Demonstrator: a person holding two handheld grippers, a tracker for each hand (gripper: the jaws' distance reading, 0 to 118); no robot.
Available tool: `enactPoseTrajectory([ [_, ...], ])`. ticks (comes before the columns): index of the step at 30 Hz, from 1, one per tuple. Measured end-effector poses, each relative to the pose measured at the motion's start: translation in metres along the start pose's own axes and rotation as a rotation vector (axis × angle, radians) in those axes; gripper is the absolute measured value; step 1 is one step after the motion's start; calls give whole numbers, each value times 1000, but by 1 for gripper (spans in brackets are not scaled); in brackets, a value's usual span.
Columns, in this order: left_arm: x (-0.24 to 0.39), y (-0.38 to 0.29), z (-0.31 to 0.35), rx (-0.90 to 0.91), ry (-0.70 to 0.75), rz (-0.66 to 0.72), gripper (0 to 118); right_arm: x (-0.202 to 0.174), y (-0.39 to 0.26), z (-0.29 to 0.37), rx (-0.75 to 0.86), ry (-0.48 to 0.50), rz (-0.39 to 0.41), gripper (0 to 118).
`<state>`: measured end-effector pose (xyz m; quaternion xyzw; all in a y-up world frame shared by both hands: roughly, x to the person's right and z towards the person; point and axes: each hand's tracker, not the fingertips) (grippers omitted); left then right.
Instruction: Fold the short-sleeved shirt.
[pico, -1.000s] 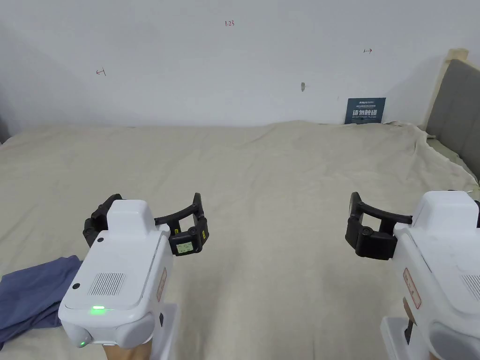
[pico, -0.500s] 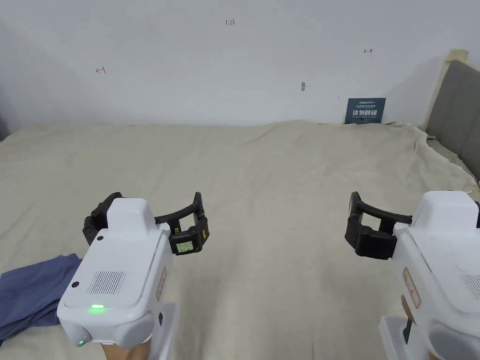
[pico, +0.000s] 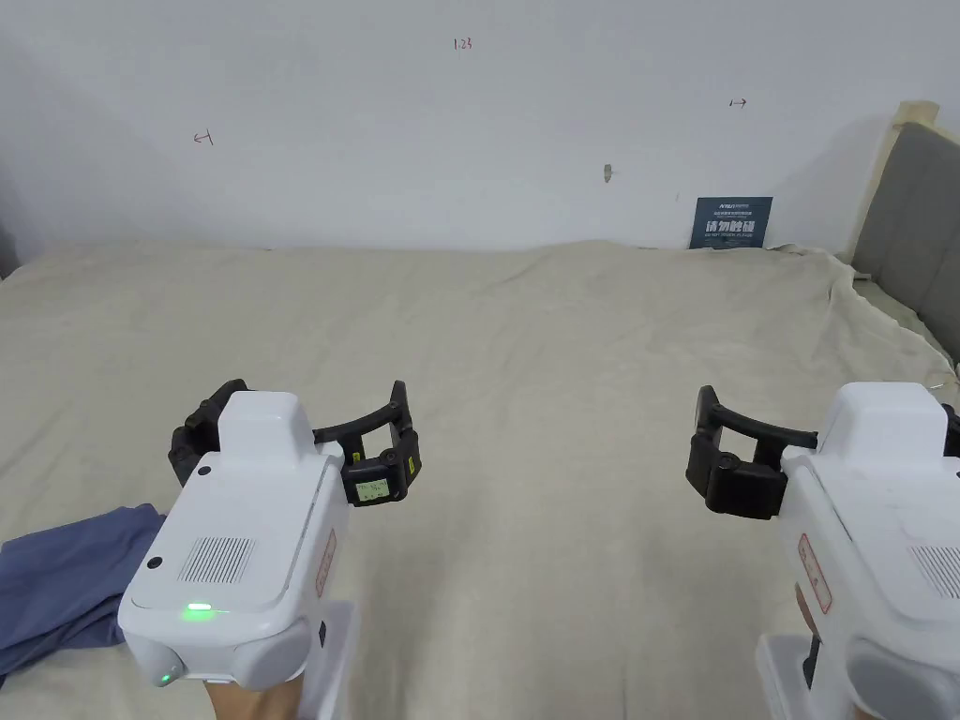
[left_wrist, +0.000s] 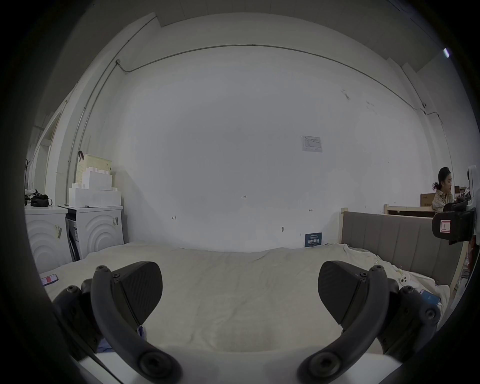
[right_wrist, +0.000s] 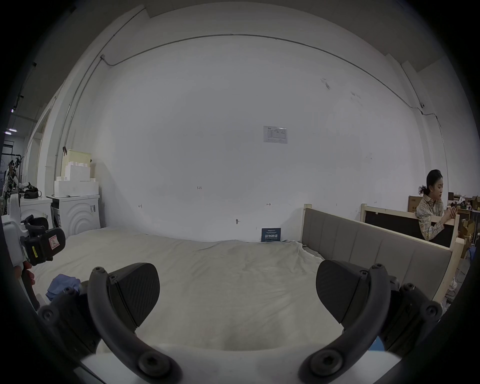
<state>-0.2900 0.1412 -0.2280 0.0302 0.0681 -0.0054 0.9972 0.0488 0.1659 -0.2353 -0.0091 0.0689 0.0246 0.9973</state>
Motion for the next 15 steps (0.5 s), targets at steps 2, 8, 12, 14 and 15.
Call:
enactPoseTrajectory([
  [2, 0, 0, 0, 0, 1, -1, 118, 0, 0, 0, -4, 4, -7, 118],
  [8, 0, -2, -1, -8, -6, 9, 118, 1, 8, -5, -116, 5, -84, 118],
  [12, 0, -3, -1, -9, -10, 13, 118, 4, 18, -9, -270, -32, -252, 118],
  [14, 0, -2, 0, -8, -14, 15, 118, 5, 25, -12, -378, -77, -282, 117],
  [15, 0, -1, 0, -7, -15, 17, 118, 5, 28, -14, -423, -103, -298, 117],
])
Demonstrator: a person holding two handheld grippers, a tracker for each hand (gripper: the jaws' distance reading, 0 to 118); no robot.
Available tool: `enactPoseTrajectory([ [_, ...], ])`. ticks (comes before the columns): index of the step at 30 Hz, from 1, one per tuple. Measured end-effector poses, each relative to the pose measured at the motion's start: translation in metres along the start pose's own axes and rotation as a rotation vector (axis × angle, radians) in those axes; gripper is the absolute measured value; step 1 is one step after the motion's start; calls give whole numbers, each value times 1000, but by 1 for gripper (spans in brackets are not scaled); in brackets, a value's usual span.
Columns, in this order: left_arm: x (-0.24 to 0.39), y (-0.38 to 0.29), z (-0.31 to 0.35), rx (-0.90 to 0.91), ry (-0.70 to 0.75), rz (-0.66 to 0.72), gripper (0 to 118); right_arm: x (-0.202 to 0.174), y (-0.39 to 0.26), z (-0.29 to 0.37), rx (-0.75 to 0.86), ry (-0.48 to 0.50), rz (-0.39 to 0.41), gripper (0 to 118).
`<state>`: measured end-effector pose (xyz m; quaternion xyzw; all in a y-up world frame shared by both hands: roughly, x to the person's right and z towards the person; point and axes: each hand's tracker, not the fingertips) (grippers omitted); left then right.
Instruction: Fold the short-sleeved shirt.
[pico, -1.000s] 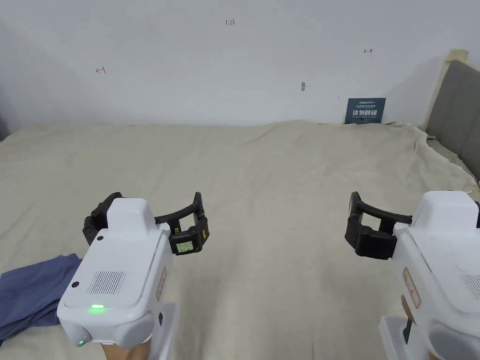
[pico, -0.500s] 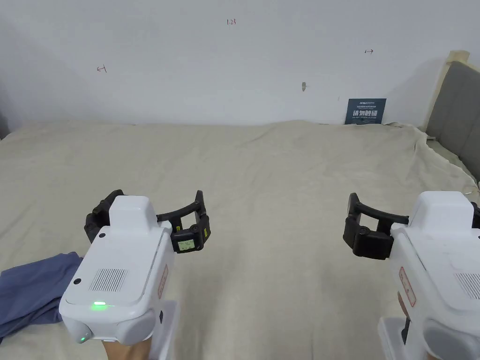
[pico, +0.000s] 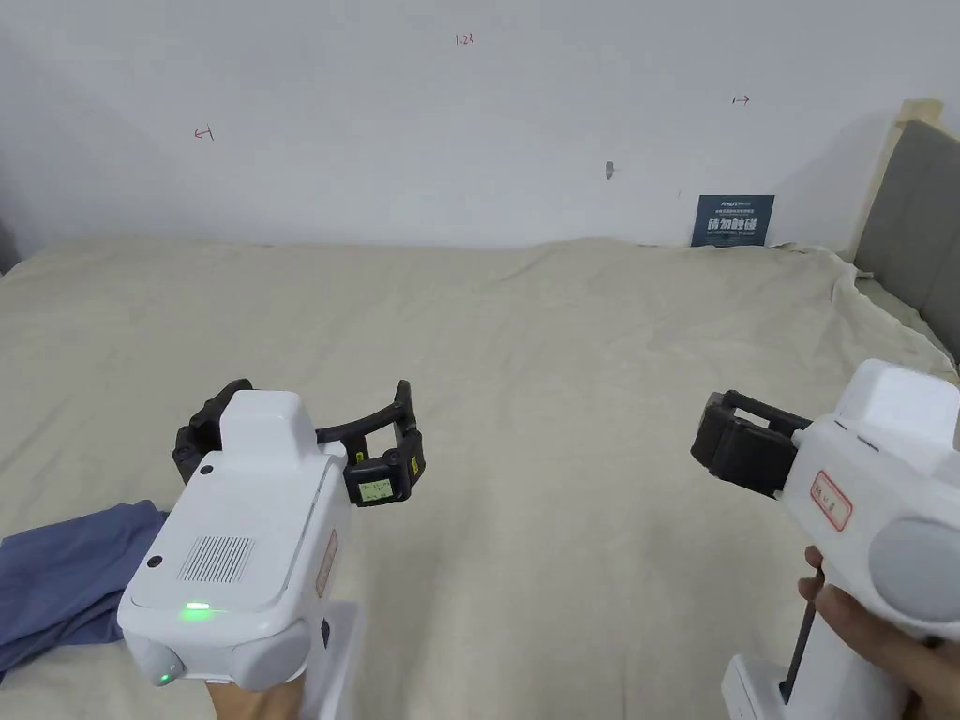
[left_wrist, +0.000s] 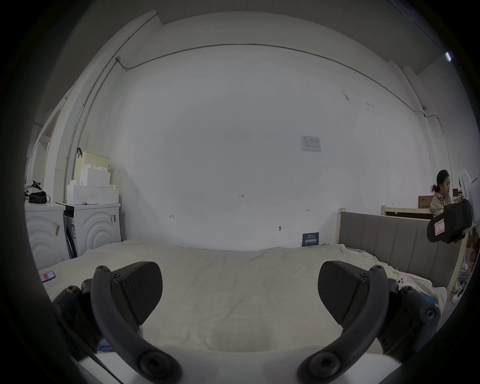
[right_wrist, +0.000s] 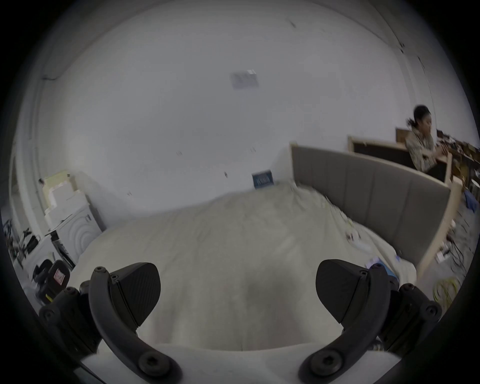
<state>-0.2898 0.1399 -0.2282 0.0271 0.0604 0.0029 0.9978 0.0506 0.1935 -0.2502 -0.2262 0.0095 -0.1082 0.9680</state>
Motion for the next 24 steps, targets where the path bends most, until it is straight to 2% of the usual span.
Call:
enactPoseTrajectory([
  [3, 1, 1, 0, 2, -1, 1, 118, 1, 7, -1, -64, -17, -25, 117],
  [6, 1, 0, -1, 2, -1, 5, 118, -14, 11, 11, -95, -35, -44, 117],
  [12, 1, 0, -2, 4, -1, 5, 118, -7, 12, 4, -88, -34, -69, 117],
  [17, 0, 1, -1, 5, 0, 6, 118, -11, 3, 5, 2, -37, -28, 117],
  [24, -2, 0, 0, 6, 4, 9, 118, -14, 7, 6, 15, -26, 30, 117],
])
